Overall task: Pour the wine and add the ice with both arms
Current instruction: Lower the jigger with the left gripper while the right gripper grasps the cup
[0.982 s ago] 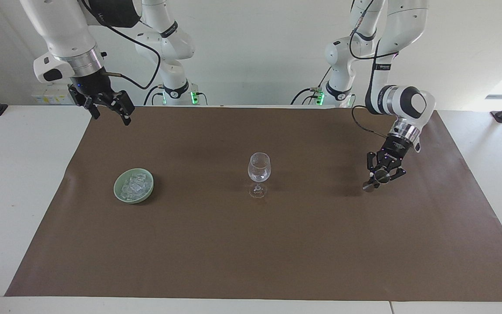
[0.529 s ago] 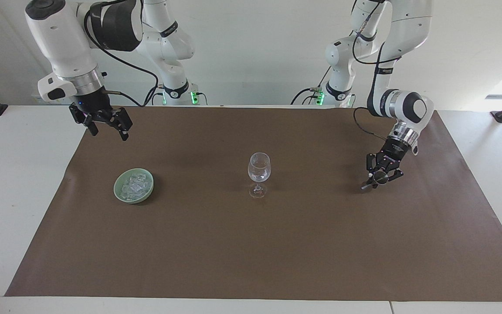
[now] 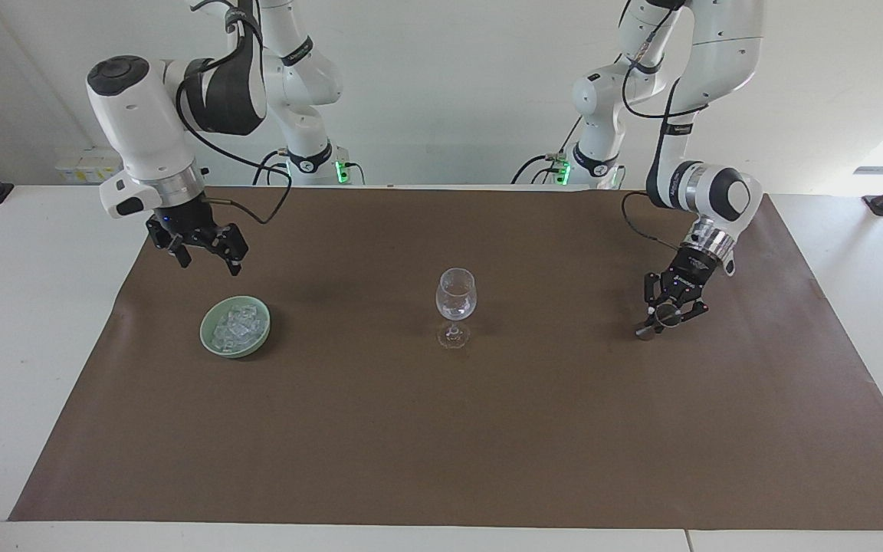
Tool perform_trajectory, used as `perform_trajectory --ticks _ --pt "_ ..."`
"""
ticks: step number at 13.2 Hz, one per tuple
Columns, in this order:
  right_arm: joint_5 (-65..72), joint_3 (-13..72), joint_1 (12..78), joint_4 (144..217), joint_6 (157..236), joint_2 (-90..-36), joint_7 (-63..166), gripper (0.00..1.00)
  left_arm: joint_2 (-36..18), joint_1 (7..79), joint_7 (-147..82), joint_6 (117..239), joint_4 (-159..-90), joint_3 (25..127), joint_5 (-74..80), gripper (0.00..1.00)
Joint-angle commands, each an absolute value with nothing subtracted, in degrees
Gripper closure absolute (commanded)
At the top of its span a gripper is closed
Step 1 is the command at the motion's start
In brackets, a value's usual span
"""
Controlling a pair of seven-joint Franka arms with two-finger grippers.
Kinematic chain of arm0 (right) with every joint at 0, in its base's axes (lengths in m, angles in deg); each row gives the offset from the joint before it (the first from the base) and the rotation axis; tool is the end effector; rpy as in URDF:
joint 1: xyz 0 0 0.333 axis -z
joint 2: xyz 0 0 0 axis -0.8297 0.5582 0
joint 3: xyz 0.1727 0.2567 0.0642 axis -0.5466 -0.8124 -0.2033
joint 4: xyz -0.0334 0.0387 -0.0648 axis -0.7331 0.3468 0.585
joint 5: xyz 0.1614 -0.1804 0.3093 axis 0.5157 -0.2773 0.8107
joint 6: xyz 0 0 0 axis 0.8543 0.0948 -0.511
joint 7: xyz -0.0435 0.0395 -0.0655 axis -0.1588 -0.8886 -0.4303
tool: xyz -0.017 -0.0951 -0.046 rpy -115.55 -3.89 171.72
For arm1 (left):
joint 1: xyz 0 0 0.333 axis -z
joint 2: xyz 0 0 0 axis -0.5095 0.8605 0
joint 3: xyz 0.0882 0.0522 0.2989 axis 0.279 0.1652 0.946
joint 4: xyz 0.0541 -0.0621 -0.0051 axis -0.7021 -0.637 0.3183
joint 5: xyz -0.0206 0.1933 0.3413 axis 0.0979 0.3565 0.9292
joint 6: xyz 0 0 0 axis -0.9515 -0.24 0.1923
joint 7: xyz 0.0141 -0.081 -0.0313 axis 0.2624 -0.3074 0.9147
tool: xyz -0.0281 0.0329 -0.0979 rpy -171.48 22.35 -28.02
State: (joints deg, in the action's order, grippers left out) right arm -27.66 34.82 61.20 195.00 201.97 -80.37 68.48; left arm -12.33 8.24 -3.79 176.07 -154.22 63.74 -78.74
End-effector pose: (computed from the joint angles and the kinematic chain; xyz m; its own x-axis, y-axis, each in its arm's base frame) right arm 0.5521 -0.0319 0.4640 0.9727 -0.1981 0.1209 -0.1991 -0.9800 -0.0039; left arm 0.4818 0.0481 0.2571 -0.4228 0.2116 -0.8812 0.6265 0.7708 -0.1155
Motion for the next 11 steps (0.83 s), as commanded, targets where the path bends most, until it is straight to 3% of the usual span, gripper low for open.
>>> perform_trajectory --ticks 1,3,8,11 --pt "-27.09 34.31 62.57 198.41 205.41 -80.99 67.22 0.0 -11.98 6.72 -4.89 174.13 -154.83 63.46 -77.72 0.88" --pt "-24.73 34.31 63.45 198.58 205.41 -80.99 67.13 0.0 -11.89 6.55 -4.89 174.21 -154.74 63.46 -77.72 0.75" --pt "-24.36 34.31 63.19 199.03 212.52 -76.43 67.3 0.0 -11.8 6.55 -5.07 174.3 -154.74 63.46 -77.72 0.59" --pt "-24.36 34.31 63.27 198.68 215.84 -72.92 67.39 0.0 -11.8 6.81 -5.07 174.39 -154.56 63.46 -77.46 0.21"
